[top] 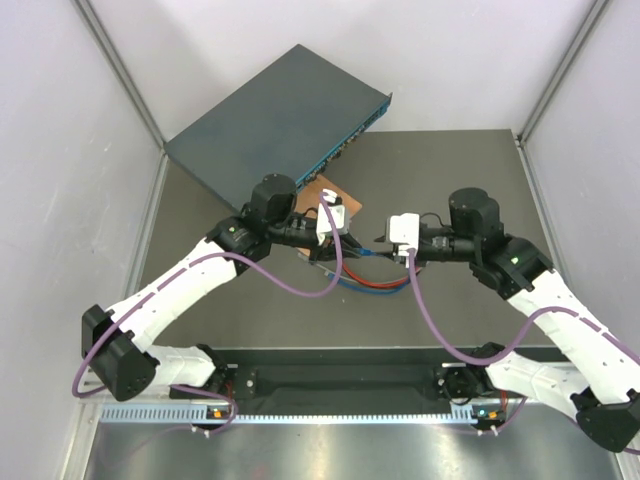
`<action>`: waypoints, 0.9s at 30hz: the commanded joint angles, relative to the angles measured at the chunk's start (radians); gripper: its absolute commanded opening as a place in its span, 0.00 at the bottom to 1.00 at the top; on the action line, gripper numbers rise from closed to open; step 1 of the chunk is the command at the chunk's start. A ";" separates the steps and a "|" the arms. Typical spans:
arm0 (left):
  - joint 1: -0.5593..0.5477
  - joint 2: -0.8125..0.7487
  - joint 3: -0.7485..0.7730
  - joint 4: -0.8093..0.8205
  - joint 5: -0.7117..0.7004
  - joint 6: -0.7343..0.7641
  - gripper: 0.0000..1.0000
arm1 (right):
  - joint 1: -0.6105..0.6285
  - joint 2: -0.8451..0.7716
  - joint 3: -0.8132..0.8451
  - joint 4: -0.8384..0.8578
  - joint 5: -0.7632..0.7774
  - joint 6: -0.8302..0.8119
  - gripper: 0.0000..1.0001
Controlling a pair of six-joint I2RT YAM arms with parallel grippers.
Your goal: Insert the plug into the switch port
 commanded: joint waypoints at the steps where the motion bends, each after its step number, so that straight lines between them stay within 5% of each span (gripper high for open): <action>1: 0.001 -0.036 -0.002 0.073 0.022 -0.007 0.00 | 0.021 -0.016 -0.031 0.009 -0.017 -0.040 0.28; 19: 0.001 -0.025 0.007 0.084 0.025 -0.028 0.00 | 0.024 -0.010 -0.054 0.045 0.003 -0.046 0.20; 24: 0.001 -0.024 0.008 0.090 -0.002 -0.048 0.01 | 0.024 -0.001 -0.054 0.068 0.030 -0.012 0.00; 25: 0.003 -0.024 0.008 0.112 -0.021 -0.101 0.06 | 0.022 0.001 -0.053 0.077 0.054 0.032 0.00; 26: 0.004 -0.024 0.013 0.124 -0.050 -0.137 0.35 | 0.019 0.004 -0.047 0.112 0.068 0.064 0.00; 27: 0.015 -0.022 0.014 0.133 -0.071 -0.175 0.47 | -0.004 0.005 -0.044 0.127 0.078 0.099 0.00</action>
